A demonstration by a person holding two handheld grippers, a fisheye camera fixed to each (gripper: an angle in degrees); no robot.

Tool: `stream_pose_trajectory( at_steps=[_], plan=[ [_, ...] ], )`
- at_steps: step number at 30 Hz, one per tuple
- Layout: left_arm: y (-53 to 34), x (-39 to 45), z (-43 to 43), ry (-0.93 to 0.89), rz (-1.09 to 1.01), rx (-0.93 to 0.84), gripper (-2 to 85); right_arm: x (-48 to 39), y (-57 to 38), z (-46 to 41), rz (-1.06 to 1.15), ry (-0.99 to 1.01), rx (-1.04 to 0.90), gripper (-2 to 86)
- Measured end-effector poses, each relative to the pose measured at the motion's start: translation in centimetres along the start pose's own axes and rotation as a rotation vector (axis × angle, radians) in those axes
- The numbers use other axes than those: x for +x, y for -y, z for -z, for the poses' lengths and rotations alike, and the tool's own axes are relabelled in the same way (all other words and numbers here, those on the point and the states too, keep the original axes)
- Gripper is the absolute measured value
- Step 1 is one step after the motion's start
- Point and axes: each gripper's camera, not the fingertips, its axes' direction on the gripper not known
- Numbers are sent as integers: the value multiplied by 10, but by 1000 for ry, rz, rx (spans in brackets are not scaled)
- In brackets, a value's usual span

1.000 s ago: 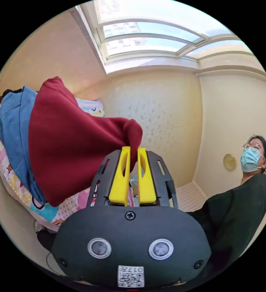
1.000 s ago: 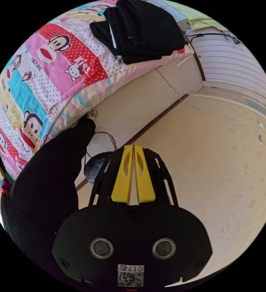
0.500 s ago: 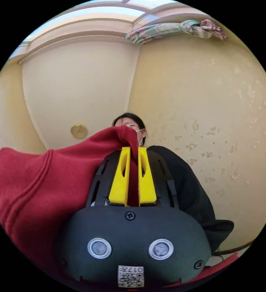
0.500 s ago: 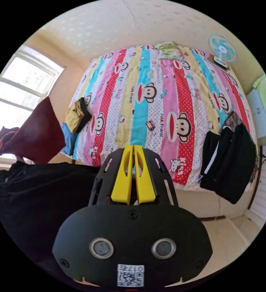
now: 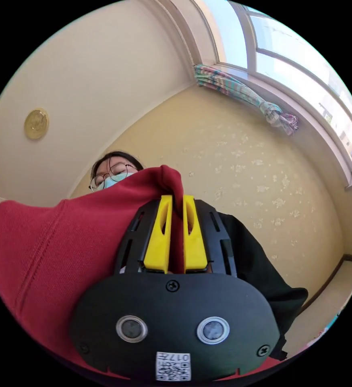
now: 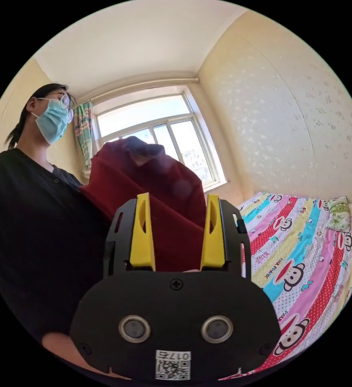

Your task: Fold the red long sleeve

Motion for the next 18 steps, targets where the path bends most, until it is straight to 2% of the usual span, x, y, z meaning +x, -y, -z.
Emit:
stream_pose_trajectory(
  at_steps=[4, 7, 8, 9, 10, 11, 12, 14, 16, 18],
  plan=[
    [-29, -27, -22, 34, 45, 23, 51, 15, -13, -4, -61, -26, 57, 249],
    [-49, -51, -29, 25, 120, 29, 51, 25, -14, -32, -52, 72, -132, 239],
    [-57, -63, -29, 26, 161, 33, 52, 33, -17, -51, -79, 167, -263, 219],
    [-61, -69, -28, 30, 181, 39, 52, 39, -23, -71, -105, 334, -401, 125],
    [-67, -77, -25, 37, 207, 58, 52, 41, -26, -80, -123, 440, -471, 79],
    [-71, -81, -20, 47, 217, 74, 52, 45, -34, -96, -170, 660, -572, 62],
    [-72, -82, -17, 56, 218, 77, 52, 48, -43, -103, -228, 813, -595, 51],
    [-70, -77, -6, 147, 224, 60, 51, 46, -47, -94, -223, 827, -536, 42],
    [-66, -69, 3, 244, 237, 34, 51, 47, -42, -68, -212, 680, -420, 38],
    [-60, -58, 15, 363, 256, 12, 51, 61, -28, -21, -265, 610, -212, 33]
  ],
)
